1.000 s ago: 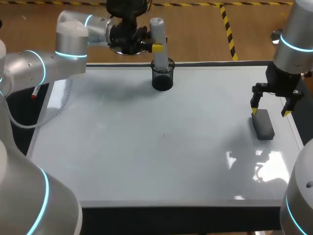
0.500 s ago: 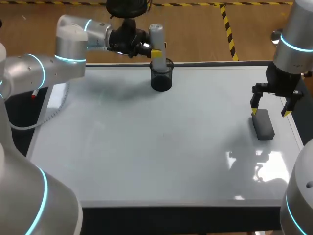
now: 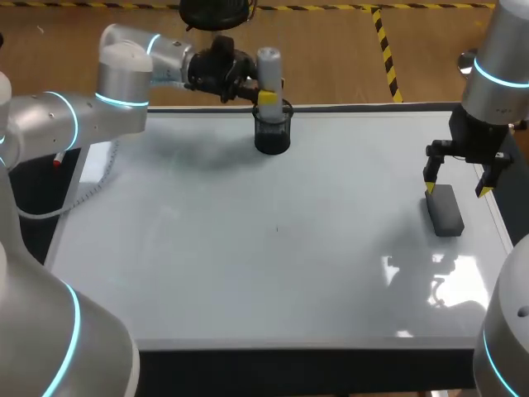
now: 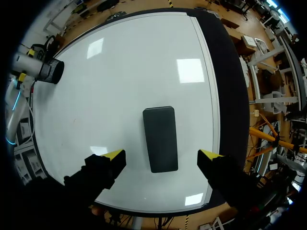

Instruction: Pick up the inspection probe, press it on each red-marked spot on the whiteboard one by one, put down the probe, pick up the eraser, and wipe off all the red marks.

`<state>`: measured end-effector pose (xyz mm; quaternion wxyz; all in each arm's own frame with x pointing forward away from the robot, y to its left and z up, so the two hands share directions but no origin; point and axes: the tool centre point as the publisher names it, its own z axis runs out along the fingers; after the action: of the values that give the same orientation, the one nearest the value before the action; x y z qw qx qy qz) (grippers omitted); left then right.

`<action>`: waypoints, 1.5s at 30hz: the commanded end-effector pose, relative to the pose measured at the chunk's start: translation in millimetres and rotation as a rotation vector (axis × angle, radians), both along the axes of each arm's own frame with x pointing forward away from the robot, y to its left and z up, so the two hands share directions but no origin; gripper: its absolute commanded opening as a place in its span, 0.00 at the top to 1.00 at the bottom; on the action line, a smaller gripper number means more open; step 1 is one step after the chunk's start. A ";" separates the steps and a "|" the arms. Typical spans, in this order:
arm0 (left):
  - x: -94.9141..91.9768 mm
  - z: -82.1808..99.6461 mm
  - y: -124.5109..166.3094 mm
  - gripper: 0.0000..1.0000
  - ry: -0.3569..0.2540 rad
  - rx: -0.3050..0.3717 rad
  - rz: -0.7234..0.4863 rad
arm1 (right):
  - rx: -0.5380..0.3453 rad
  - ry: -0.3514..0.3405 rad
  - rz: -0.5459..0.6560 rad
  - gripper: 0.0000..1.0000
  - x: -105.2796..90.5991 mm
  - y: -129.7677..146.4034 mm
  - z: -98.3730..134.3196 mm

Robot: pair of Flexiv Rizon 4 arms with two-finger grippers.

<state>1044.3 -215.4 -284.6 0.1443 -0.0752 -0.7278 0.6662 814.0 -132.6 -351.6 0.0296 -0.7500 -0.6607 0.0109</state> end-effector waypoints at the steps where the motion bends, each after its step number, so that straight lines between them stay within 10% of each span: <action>1: -3.7 -0.2 -1.9 1.00 -0.010 0.009 0.005 | 0.001 0.000 0.001 0.00 -0.6 -0.9 1.3; 45: -5.3 -30.9 1.2 0.93 -0.038 0.060 0.051 | 0.001 0.000 0.001 0.00 -0.6 -0.9 1.3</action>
<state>1040.3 -214.0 -316.1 0.1172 -0.0667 -0.7517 0.6456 814.0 -132.6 -351.6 0.0296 -0.7500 -0.6607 0.0109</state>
